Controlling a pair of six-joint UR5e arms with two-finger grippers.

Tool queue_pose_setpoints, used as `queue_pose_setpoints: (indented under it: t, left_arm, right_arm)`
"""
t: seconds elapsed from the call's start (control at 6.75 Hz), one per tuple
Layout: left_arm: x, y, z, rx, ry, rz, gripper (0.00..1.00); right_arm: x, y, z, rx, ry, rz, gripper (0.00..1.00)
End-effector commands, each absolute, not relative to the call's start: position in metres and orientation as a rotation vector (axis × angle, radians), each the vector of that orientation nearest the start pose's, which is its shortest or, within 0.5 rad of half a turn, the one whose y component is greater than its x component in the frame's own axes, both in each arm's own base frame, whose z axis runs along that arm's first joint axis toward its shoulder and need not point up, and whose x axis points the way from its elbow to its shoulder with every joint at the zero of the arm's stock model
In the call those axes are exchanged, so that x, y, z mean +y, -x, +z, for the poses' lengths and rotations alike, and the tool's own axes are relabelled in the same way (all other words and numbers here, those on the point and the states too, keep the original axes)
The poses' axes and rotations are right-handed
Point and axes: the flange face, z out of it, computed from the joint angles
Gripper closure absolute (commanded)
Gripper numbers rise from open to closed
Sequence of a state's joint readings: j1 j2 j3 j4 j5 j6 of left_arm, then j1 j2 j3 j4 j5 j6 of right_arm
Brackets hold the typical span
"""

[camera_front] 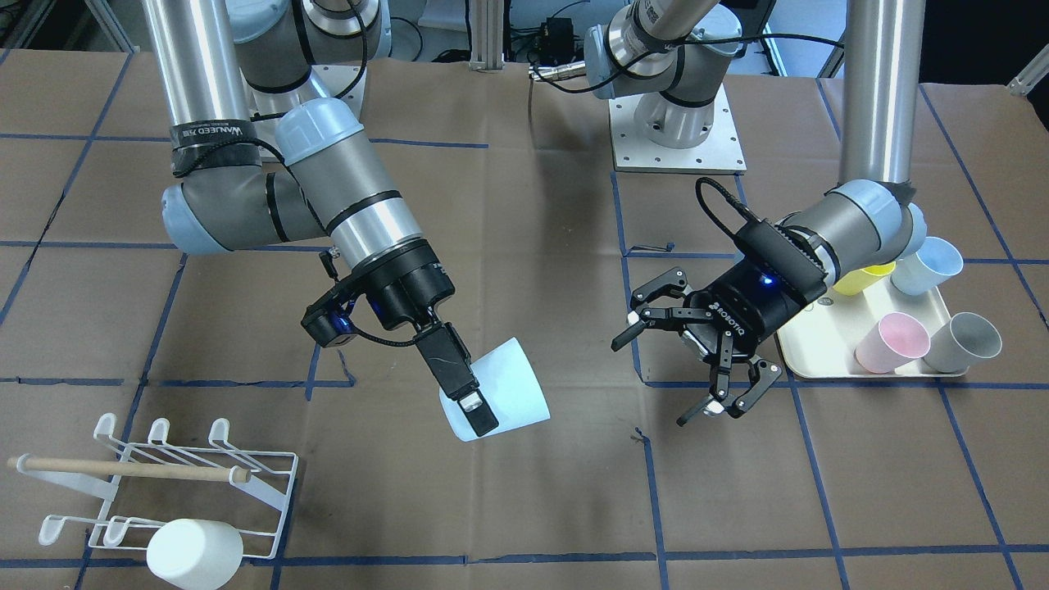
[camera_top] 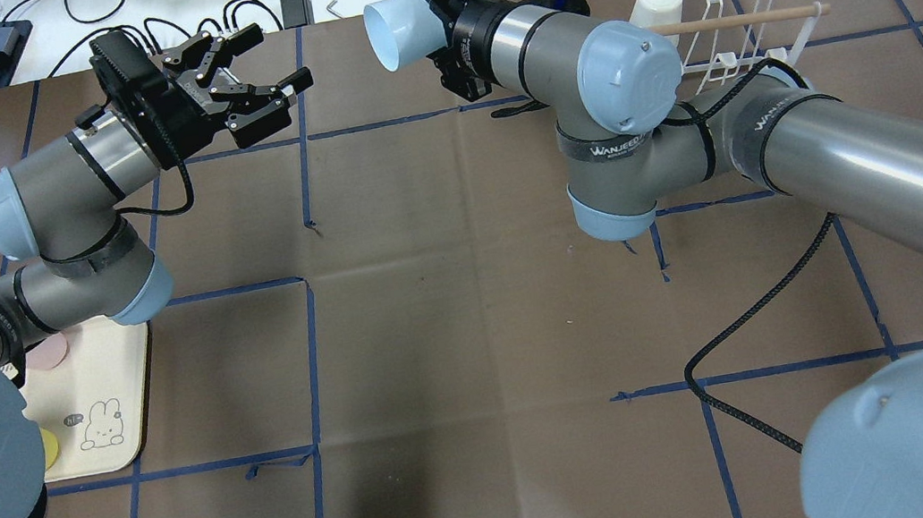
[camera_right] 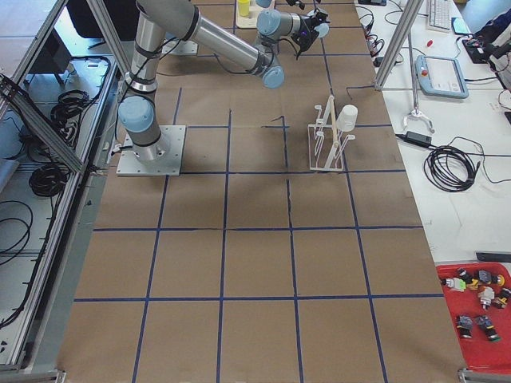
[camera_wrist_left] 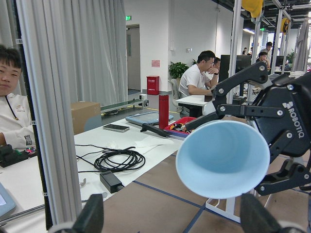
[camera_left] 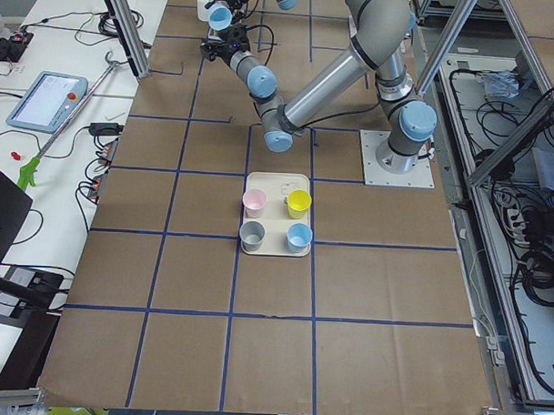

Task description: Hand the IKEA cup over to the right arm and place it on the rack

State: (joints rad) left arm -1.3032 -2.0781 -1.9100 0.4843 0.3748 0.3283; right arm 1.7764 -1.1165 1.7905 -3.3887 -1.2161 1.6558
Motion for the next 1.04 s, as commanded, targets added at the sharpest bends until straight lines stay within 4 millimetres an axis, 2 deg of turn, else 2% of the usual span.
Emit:
queue_pose_setpoints:
  t: [0.0,0.15,0.3,0.44,0.59,0.89]
  left_arm:
    - [-0.601,0.056,0.332,-1.899,0.805,1.538,0.01]
    - [-0.635,0.04,0.347,-2.068,0.703,1.533,0.01]
    - [-0.666,0.03,0.363,-2.208,0.614,1.478,0.01]
    - [-0.688,0.03,0.366,-2.364,0.528,1.383,0.01]
    - [-0.692,0.052,0.373,-2.506,0.489,1.273,0.01]
    - [-0.672,0.073,0.391,-2.783,0.409,0.981,0.01]
  right_arm:
    - [-0.585,-0.26,0.355,1.64,-1.156,-0.54,0.62]
    - [-0.587,-0.243,0.365,1.689,-1.09,-0.634,0.67]
    - [-0.587,-0.217,0.379,1.723,-1.038,-0.737,0.67]
    - [-0.582,-0.189,0.382,1.796,-0.974,-0.848,0.67]
    - [-0.577,-0.158,0.381,1.918,-0.856,-0.998,0.67]
    - [-0.576,-0.1,0.398,2.107,-0.623,-1.303,0.67]
